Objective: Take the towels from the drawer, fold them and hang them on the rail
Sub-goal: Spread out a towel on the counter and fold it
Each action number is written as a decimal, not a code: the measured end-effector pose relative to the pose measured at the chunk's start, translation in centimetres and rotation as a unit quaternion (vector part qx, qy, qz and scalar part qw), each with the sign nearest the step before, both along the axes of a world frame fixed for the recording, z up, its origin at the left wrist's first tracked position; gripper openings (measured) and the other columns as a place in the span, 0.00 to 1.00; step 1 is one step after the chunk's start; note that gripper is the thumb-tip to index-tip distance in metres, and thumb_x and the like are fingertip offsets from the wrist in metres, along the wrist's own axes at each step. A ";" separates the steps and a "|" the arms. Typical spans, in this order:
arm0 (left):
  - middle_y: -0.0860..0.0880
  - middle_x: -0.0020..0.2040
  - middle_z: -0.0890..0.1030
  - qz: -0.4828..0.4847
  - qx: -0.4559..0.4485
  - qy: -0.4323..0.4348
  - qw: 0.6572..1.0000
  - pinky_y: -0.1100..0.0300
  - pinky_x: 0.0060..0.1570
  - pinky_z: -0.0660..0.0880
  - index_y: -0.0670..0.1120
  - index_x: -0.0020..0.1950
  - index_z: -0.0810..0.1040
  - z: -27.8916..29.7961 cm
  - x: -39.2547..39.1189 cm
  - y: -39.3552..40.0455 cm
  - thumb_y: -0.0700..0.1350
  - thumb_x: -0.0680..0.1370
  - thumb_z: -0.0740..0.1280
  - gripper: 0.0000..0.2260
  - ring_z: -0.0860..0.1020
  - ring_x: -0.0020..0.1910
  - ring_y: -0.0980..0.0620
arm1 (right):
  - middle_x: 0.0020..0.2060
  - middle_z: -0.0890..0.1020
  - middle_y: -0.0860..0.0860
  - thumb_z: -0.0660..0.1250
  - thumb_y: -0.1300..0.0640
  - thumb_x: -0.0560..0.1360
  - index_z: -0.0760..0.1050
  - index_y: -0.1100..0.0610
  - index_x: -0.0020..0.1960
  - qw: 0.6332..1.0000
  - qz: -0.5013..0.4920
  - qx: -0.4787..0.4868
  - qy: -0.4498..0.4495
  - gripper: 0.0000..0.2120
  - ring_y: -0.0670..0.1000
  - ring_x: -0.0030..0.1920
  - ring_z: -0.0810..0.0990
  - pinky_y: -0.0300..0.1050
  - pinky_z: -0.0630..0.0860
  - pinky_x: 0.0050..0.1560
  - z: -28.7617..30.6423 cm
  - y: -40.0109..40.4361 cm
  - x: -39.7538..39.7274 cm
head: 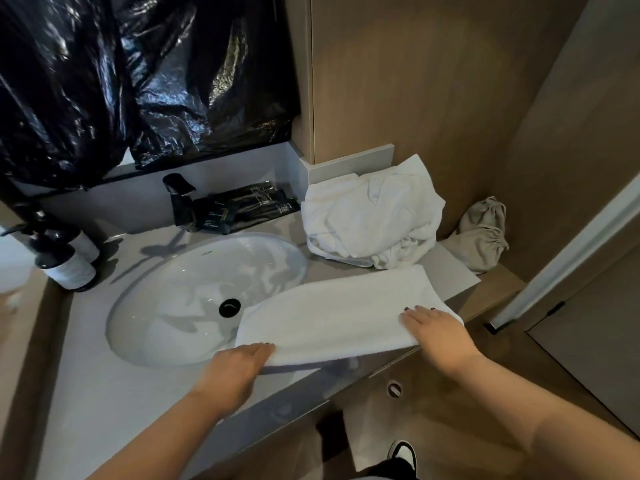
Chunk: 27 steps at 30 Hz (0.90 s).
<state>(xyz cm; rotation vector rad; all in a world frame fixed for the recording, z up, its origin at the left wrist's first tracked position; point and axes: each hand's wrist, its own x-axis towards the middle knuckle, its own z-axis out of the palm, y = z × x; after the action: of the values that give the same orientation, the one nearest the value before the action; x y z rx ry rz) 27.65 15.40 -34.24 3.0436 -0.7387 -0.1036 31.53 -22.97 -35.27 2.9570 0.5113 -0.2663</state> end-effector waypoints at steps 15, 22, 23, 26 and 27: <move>0.59 0.40 0.83 0.245 -0.366 0.143 0.886 0.62 0.43 0.73 0.54 0.47 0.81 -1.4 2.6 4.4 0.45 0.79 0.69 0.04 0.80 0.42 0.57 | 0.50 0.82 0.47 0.62 0.67 0.75 0.78 0.46 0.51 0.947 -0.184 0.261 0.045 0.17 0.52 0.51 0.80 0.49 0.77 0.50 2.6 -5.6 1.0; 0.54 0.40 0.79 0.332 -0.426 0.034 0.841 0.58 0.37 0.74 0.59 0.48 0.72 -2.5 3.3 0.8 0.61 0.81 0.57 0.09 0.78 0.39 0.53 | 0.46 0.80 0.48 0.65 0.60 0.79 0.76 0.51 0.54 0.846 -0.285 0.450 -0.008 0.06 0.46 0.47 0.77 0.40 0.73 0.42 1.4 -6.6 2.8; 0.56 0.40 0.79 0.341 -0.422 0.022 0.840 0.57 0.36 0.74 0.59 0.48 0.72 -2.6 3.5 0.3 0.60 0.80 0.56 0.09 0.78 0.39 0.54 | 0.47 0.79 0.48 0.64 0.59 0.80 0.76 0.51 0.55 0.833 -0.295 0.468 -0.036 0.07 0.45 0.47 0.76 0.37 0.71 0.41 1.1 -6.2 3.0; 0.54 0.39 0.79 0.373 -0.404 0.015 0.835 0.51 0.37 0.75 0.57 0.54 0.70 -2.7 4.2 -0.8 0.62 0.79 0.53 0.13 0.78 0.39 0.50 | 0.47 0.79 0.47 0.63 0.62 0.80 0.75 0.52 0.55 0.782 -0.302 0.540 -0.081 0.08 0.41 0.47 0.77 0.32 0.71 0.41 0.4 -5.1 3.5; 0.53 0.38 0.78 0.384 -0.395 0.017 0.834 0.50 0.38 0.75 0.55 0.55 0.71 -2.7 4.5 -1.0 0.61 0.79 0.53 0.14 0.77 0.39 0.48 | 0.46 0.79 0.46 0.63 0.63 0.80 0.75 0.51 0.53 0.772 -0.299 0.554 -0.086 0.07 0.39 0.45 0.77 0.30 0.72 0.39 0.3 -4.8 3.8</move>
<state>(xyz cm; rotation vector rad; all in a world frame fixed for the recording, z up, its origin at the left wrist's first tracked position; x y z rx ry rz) 32.19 14.39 -36.90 2.2692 0.4137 0.1280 35.28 -27.81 -35.01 4.1365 -0.5787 0.4431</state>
